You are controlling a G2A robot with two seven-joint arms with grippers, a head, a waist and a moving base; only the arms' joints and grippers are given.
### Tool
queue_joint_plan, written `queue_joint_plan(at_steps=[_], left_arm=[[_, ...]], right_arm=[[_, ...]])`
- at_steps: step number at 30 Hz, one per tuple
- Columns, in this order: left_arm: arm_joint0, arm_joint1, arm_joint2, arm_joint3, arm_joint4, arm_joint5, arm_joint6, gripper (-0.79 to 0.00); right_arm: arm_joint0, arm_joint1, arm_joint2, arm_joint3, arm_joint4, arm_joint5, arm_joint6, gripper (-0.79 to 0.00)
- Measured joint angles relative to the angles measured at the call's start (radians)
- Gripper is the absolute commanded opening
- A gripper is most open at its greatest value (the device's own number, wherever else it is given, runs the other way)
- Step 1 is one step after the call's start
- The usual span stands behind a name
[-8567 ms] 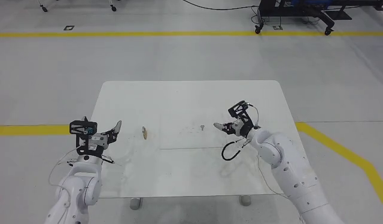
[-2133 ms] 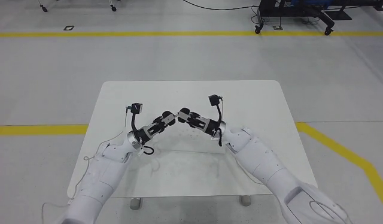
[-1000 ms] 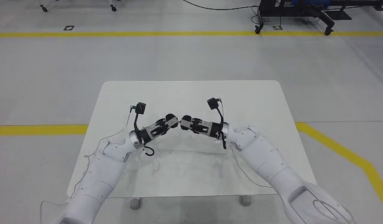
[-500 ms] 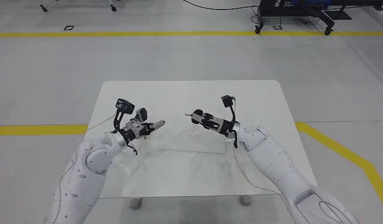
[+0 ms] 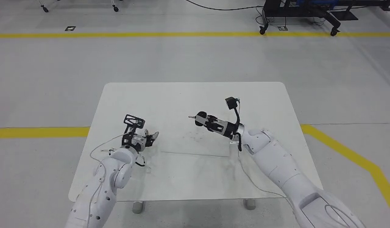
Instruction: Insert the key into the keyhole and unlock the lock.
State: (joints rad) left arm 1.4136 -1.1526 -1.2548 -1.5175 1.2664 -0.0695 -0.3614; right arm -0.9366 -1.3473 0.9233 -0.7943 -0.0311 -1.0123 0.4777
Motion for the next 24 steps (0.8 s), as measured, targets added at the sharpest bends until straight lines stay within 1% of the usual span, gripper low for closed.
queue_joint_plan(at_steps=[1, 2, 4, 6, 7, 8, 13, 21, 24], left_arm=[[-0.004, -0.001, 0.001, 0.003, 0.001, 0.003, -0.005, -0.332], [-0.006, -0.001, 0.001, 0.004, 0.001, 0.006, -0.008, -0.366], [-0.008, -0.002, -0.001, 0.005, 0.006, 0.009, -0.015, -0.462], [-0.009, -0.002, -0.002, 0.004, 0.011, 0.01, -0.025, -0.606], [-0.01, -0.002, -0.002, 0.003, 0.014, 0.01, -0.034, -0.739], [-0.01, -0.002, -0.003, 0.002, 0.015, 0.008, -0.04, -0.785], [-0.009, -0.001, -0.007, -0.008, 0.031, -0.002, -0.078, -0.785], [-0.004, 0.0, -0.018, -0.019, 0.035, -0.026, -0.101, -0.785], [-0.005, -0.001, -0.021, -0.015, -0.002, -0.064, -0.1, -0.785]], right_arm=[[0.0, 0.0, 0.0, 0.0, 0.0, 0.0, 0.0, -0.785], [0.0, 0.0, 0.0, 0.0, 0.0, 0.0, 0.0, -0.785], [0.0, 0.0, 0.0, 0.0, 0.0, 0.0, 0.0, -0.785], [0.0, 0.0, 0.0, 0.0, 0.0, 0.0, 0.0, -0.785], [0.0, 0.0, 0.0, 0.0, 0.0, 0.0, 0.0, -0.785], [0.0, 0.0, 0.0, 0.0, 0.0, 0.0, 0.0, -0.785], [0.0, 0.0, 0.0, 0.0, 0.0, 0.0, 0.0, -0.785], [0.0, 0.0, 0.0, 0.0, 0.0, 0.0, 0.0, -0.785], [0.0, 0.0, 0.0, 0.0, 0.0, 0.0, 0.0, -0.785]])
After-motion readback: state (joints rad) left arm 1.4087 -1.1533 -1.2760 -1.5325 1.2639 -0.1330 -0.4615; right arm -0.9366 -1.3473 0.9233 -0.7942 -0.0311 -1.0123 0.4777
